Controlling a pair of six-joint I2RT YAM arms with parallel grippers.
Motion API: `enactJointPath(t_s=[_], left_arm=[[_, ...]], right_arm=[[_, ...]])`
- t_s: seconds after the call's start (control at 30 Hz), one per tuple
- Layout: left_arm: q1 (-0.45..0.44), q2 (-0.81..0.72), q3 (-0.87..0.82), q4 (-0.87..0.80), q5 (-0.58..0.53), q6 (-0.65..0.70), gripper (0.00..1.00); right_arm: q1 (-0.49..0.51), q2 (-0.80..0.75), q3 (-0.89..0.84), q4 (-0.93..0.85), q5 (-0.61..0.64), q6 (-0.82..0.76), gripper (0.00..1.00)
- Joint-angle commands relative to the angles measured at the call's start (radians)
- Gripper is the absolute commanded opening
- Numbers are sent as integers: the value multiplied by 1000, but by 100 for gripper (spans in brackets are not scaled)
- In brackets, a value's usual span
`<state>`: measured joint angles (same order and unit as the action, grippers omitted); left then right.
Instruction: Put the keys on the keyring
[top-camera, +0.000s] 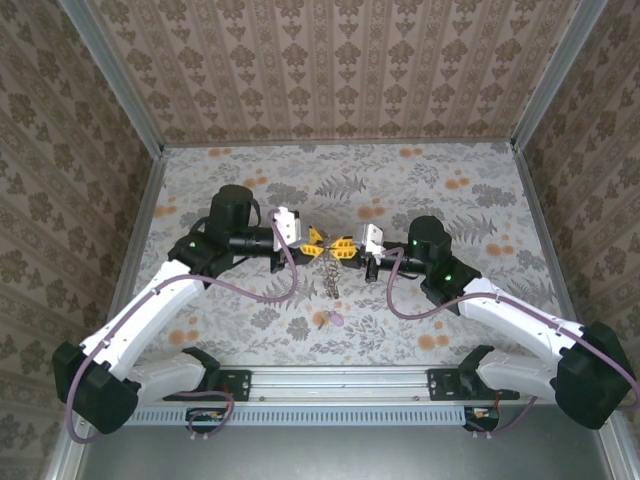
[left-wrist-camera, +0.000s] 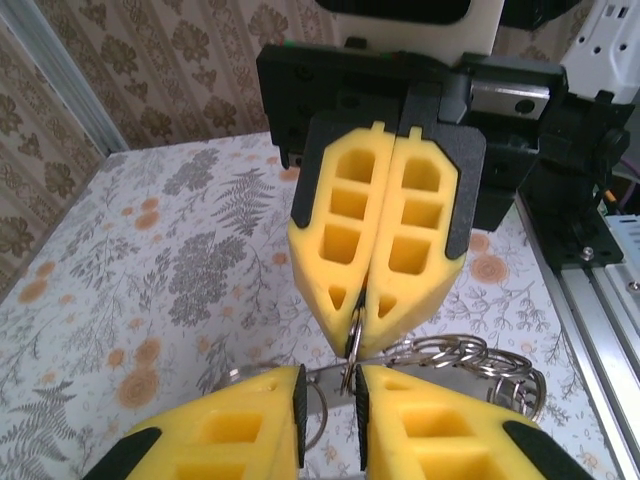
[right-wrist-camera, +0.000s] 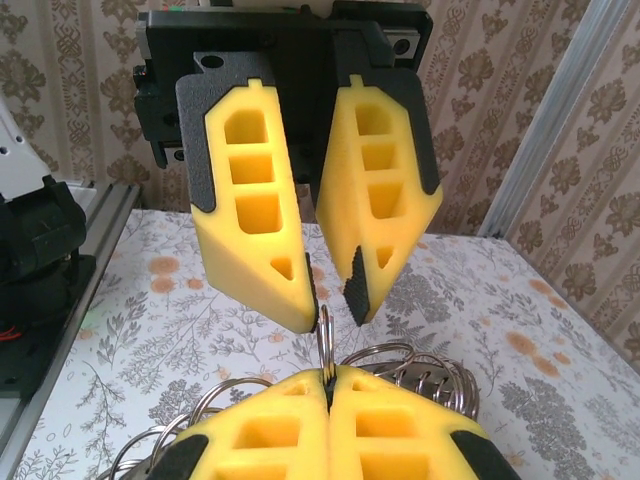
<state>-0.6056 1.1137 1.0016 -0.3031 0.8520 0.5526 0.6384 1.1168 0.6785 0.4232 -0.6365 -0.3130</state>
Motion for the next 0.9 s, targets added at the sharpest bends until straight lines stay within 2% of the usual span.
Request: enactJointPath(t_s=[0.0, 0.57, 0.87], left_arm=[[-10, 15, -2, 51, 68, -30, 22], [-21, 23, -34, 62, 60, -26, 21], [-33, 17, -40, 81, 52, -8, 14]], right_arm=[[-3, -11, 15, 57, -37, 18, 0], [-6, -35, 6, 85, -38, 33, 0], [-8, -40, 1, 99, -41, 44, 0]])
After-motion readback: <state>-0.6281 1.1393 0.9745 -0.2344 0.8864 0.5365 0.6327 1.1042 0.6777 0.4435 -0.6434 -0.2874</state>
